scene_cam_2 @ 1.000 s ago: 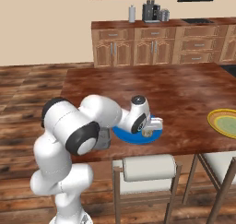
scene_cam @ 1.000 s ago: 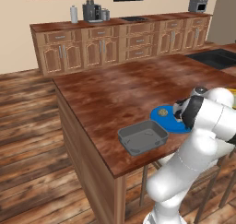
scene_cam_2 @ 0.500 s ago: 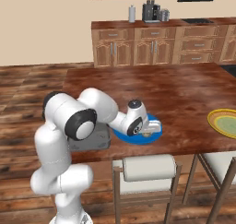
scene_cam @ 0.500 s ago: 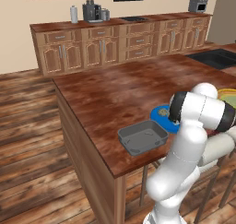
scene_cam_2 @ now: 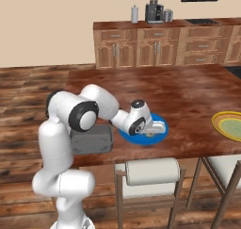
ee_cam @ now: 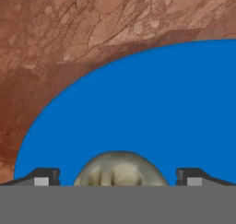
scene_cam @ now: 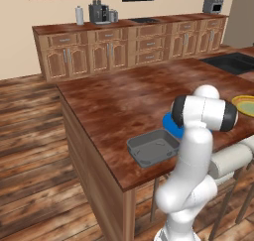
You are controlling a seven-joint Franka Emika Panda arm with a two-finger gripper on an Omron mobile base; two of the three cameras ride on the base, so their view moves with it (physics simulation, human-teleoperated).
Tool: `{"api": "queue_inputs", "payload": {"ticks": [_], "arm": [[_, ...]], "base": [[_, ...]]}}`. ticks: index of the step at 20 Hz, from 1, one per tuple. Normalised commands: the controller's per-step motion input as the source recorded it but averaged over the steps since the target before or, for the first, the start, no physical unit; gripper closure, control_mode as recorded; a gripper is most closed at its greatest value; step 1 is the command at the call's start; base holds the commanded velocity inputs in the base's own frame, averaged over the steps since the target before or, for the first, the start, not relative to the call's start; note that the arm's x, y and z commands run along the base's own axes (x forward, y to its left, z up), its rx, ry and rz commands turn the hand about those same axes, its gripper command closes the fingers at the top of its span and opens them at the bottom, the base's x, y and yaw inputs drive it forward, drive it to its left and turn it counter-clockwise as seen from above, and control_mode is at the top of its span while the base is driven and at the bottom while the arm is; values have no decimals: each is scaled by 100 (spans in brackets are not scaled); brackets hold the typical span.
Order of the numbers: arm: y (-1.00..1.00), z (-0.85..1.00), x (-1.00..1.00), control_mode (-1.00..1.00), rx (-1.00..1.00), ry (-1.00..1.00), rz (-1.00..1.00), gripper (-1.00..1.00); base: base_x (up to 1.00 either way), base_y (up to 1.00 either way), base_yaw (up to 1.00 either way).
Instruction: Place two dumplings into each of the tupperware containers and then place the containers in the fridge.
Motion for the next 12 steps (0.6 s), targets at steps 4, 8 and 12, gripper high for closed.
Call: {"api": "queue_inputs", "payload": {"ticks": [4, 8, 12], "arm": [[-19, -12, 15, -100, 0, -1, 1, -100], [-7, -36, 0, -100, 0, 0, 0, 100], [0, -55, 3, -100, 0, 0, 9, 100]], "base": [[0, 0, 0], [0, 0, 0], [0, 0, 0]]}}
